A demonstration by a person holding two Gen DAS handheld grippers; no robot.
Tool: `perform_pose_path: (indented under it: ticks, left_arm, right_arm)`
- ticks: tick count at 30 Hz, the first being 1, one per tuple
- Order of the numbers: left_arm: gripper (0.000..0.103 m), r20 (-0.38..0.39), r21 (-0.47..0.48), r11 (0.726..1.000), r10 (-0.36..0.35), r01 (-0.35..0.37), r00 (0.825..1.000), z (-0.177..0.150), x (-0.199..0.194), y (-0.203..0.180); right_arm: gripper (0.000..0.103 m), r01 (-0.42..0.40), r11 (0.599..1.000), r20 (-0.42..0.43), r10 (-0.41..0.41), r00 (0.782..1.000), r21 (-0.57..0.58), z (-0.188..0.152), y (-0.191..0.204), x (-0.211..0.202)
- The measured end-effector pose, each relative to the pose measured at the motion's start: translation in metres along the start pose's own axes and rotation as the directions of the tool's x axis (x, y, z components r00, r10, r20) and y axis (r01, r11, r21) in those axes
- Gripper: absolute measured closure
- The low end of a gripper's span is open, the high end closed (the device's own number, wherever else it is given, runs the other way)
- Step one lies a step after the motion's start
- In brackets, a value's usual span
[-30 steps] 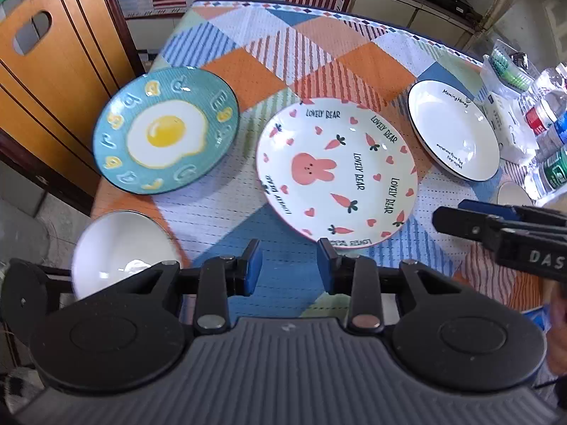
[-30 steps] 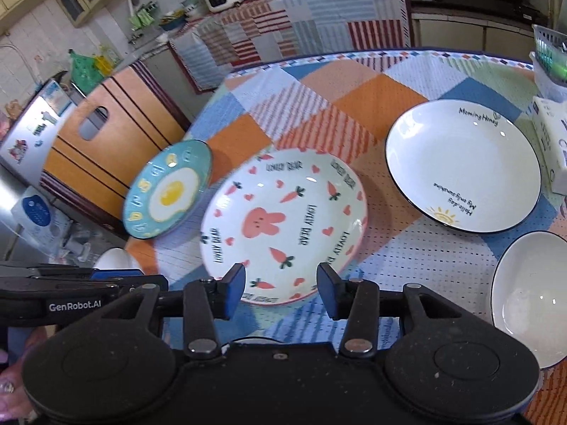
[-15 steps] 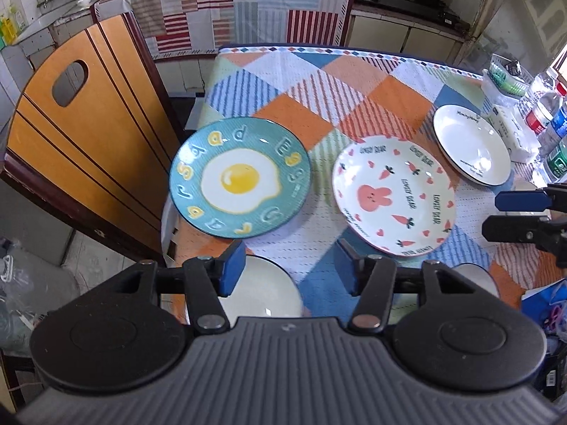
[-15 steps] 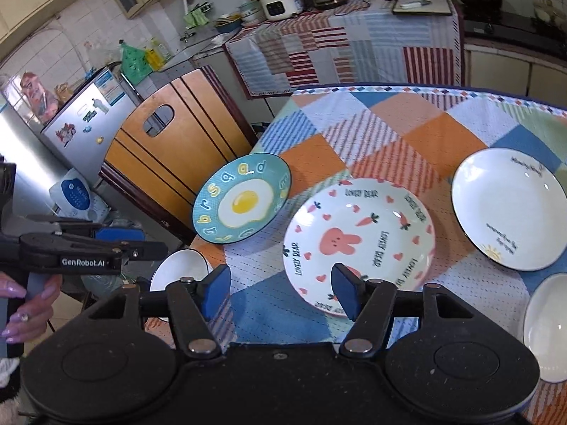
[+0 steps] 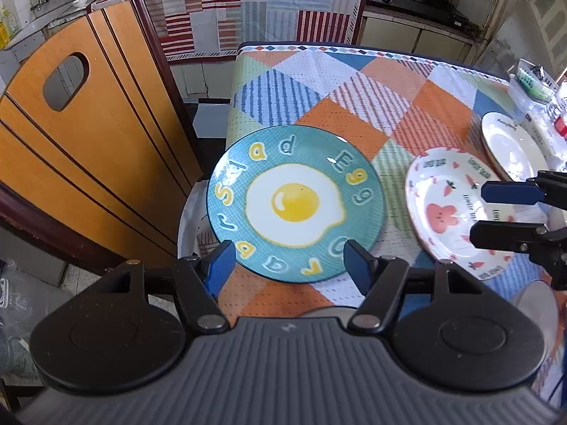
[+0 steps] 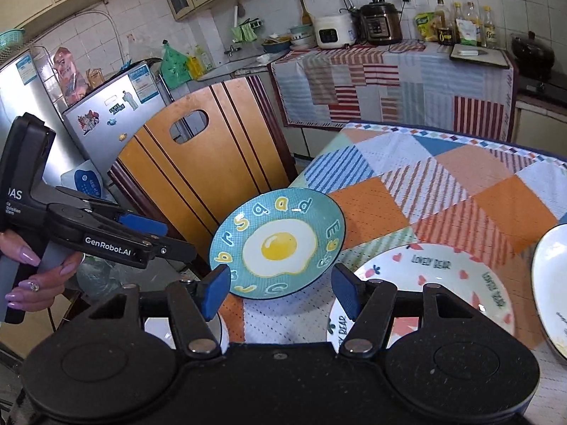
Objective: Organize plates and bowls
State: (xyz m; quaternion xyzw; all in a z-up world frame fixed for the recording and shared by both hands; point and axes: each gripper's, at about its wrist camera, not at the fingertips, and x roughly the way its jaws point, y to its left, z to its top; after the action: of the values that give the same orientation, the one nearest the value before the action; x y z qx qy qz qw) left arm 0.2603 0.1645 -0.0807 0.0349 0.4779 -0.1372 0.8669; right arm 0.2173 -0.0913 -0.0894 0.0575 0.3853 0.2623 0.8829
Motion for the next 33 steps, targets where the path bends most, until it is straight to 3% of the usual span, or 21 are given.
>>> perform_pose_path:
  ticks: [6, 17, 22, 24, 25, 27, 29, 33]
  left_arm:
    - [0.036, -0.041, 0.002, 1.000, -0.010, 0.011, 0.999, 0.003, 0.039, 0.019]
    - [0.036, -0.108, -0.028, 0.999, -0.033, 0.030, 0.994, 0.002, 0.091, 0.043]
    - [0.039, -0.117, -0.080, 0.995, -0.072, 0.062, 0.991, -0.002, 0.106, 0.055]
    - [0.041, -0.122, -0.084, 0.994, -0.086, 0.076, 0.989, -0.004, 0.112, 0.056]
    - [0.049, -0.119, -0.082, 0.993, -0.090, 0.081, 0.989, -0.006, 0.114, 0.056]
    - [0.059, -0.107, -0.080, 0.991, -0.111, 0.103, 0.988, -0.008, 0.114, 0.056]
    - [0.061, -0.096, -0.081, 0.991, -0.116, 0.109, 0.989, -0.010, 0.113, 0.057]
    - [0.070, -0.113, -0.130, 0.983, -0.145, 0.130, 0.983, -0.008, 0.113, 0.065]
  right_arm:
    - [0.035, 0.013, 1.000, -0.059, -0.012, 0.998, 0.023, 0.005, -0.015, 0.047]
    - [0.036, 0.024, 0.997, -0.171, -0.036, 0.985, -0.072, 0.024, -0.037, 0.121]
    - [0.037, 0.055, 0.993, -0.169, -0.072, 0.983, -0.106, 0.030, -0.046, 0.142]
    - [0.042, 0.055, 0.995, -0.181, -0.070, 0.981, -0.088, 0.033, -0.053, 0.149]
    - [0.048, 0.054, 0.996, -0.192, -0.068, 0.979, -0.075, 0.033, -0.056, 0.154]
    - [0.062, 0.046, 0.997, -0.206, -0.057, 0.977, -0.057, 0.033, -0.060, 0.159]
    - [0.079, 0.023, 0.999, -0.215, -0.032, 0.976, -0.044, 0.032, -0.062, 0.160]
    - [0.079, 0.008, 0.999, -0.217, -0.015, 0.976, -0.033, 0.031, -0.063, 0.161]
